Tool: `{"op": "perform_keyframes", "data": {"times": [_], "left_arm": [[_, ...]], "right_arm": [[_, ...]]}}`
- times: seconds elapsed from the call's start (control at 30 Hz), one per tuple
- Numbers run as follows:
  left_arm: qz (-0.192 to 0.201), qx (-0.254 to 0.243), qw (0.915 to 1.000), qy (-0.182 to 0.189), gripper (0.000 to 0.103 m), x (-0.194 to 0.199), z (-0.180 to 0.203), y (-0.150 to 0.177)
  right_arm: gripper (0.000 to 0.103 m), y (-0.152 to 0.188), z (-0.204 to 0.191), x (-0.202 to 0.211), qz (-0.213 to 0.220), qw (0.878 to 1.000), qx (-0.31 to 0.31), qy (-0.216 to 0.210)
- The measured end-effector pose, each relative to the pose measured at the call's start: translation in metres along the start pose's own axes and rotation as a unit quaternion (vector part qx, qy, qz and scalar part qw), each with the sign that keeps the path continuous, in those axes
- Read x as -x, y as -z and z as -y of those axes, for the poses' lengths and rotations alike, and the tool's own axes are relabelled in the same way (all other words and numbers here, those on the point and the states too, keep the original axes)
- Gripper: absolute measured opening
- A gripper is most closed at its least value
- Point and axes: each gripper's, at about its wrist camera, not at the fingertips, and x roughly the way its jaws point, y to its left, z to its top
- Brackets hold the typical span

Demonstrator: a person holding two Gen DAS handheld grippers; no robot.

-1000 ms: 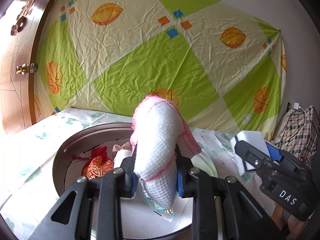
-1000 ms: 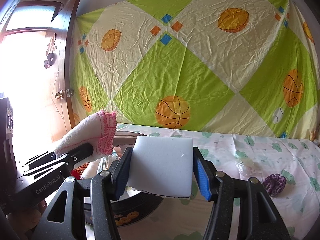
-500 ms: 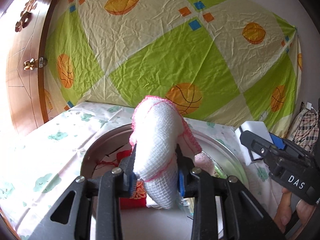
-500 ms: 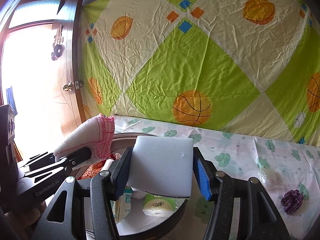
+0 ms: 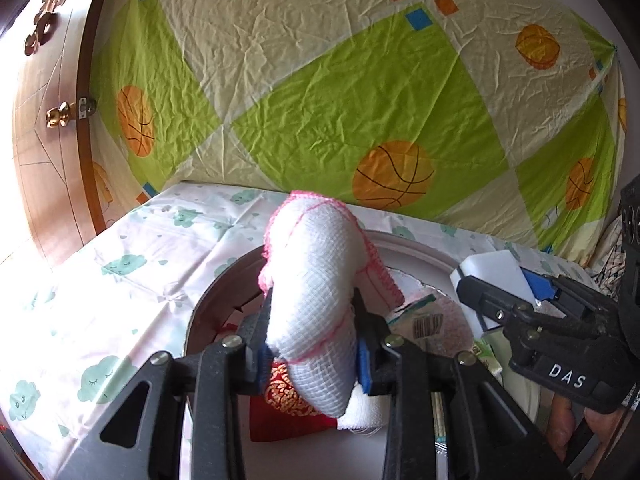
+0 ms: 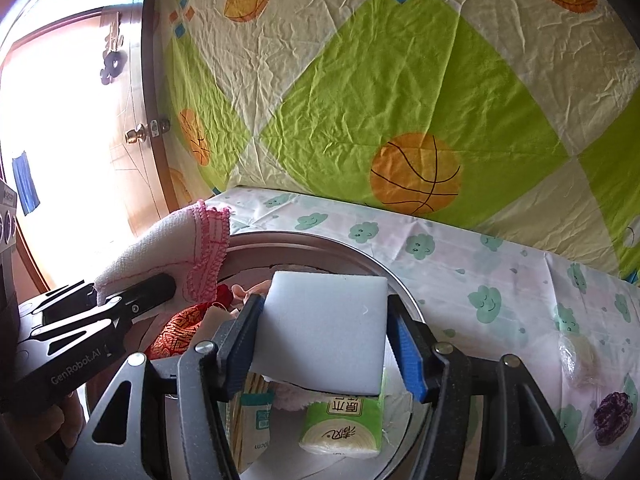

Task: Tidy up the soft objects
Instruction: 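Open both tools to drop the gauze towel and sponge into the tin, then grasp the clear plastic bag with the left tool while the right tool grasps the purple scrunchie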

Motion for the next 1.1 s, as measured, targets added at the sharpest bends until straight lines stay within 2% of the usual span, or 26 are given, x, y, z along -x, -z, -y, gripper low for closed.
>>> {"op": "perform_keyframes", "data": {"times": [0.1, 0.17, 0.23, 0.33, 0.4, 0.47, 0.6, 0.67, 0.77, 0.93, 1.1], "left_arm": [[0.002, -0.001, 1.0000, -0.005, 0.047, 0.001, 0.001, -0.001], [0.008, 0.000, 0.9999, -0.012, 0.065, 0.004, 0.001, -0.001], [0.015, 0.003, 0.9997, -0.017, 0.073, 0.009, 0.001, 0.001], [0.021, 0.007, 0.9997, -0.011, 0.074, 0.014, 0.003, 0.003], [0.024, 0.010, 0.9996, -0.007, 0.078, 0.018, 0.006, 0.003], [0.034, 0.015, 0.9993, 0.000, 0.087, 0.025, 0.012, 0.002], [0.049, 0.008, 0.9986, 0.020, 0.090, 0.035, 0.033, -0.002], [0.051, -0.004, 0.9982, 0.031, 0.091, 0.038, 0.050, -0.004], [0.052, -0.026, 0.9972, 0.046, 0.102, 0.039, 0.078, -0.003], [0.033, -0.064, 0.9942, 0.080, 0.102, 0.026, 0.128, -0.002], [0.002, -0.104, 0.9882, 0.112, 0.102, 0.005, 0.182, -0.002]], "right_arm": [[0.071, 0.000, 0.003, -0.002, -0.006, 1.000, -0.009, -0.007], [0.074, 0.000, 0.006, 0.001, -0.001, 1.000, -0.013, -0.006], [0.078, 0.000, 0.010, 0.007, 0.006, 1.000, -0.020, -0.007], [0.082, 0.001, 0.016, 0.019, 0.020, 0.999, -0.031, -0.011], [0.082, 0.002, 0.020, 0.028, 0.025, 0.999, -0.033, -0.011], [0.082, 0.003, 0.026, 0.037, 0.031, 0.999, -0.033, -0.005], [0.082, 0.009, 0.047, 0.056, 0.040, 0.998, -0.040, 0.010], [0.082, 0.014, 0.062, 0.064, 0.041, 0.998, -0.043, 0.027], [0.082, 0.023, 0.090, 0.079, 0.045, 0.996, -0.047, 0.058], [0.082, 0.043, 0.151, 0.097, 0.037, 0.990, -0.064, 0.123], [0.082, 0.061, 0.211, 0.100, -0.002, 0.979, -0.095, 0.181]]}}
